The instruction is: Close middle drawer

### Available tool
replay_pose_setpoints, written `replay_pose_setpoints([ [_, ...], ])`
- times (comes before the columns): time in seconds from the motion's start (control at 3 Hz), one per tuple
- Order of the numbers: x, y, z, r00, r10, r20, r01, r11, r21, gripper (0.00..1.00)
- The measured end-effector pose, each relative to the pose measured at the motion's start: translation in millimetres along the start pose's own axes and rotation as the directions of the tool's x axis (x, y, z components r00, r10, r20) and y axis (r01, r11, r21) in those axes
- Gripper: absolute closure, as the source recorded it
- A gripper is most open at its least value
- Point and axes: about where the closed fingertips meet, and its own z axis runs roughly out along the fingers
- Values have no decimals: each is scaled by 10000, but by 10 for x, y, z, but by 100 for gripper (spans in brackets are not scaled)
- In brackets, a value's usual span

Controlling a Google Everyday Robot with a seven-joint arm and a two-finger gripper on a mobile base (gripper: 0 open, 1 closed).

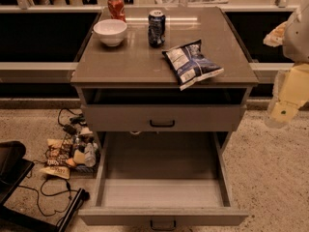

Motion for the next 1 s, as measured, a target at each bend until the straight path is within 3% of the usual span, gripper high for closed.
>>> replay_pose_setpoints([
  [0.33,1,-22,-28,10000,-12,18,12,9999,124,0],
  [0.67,4,-105,-141,9999,-67,86,61,9982,601,0],
  [1.0,159,12,38,9980,195,607,-240,9969,754,19],
])
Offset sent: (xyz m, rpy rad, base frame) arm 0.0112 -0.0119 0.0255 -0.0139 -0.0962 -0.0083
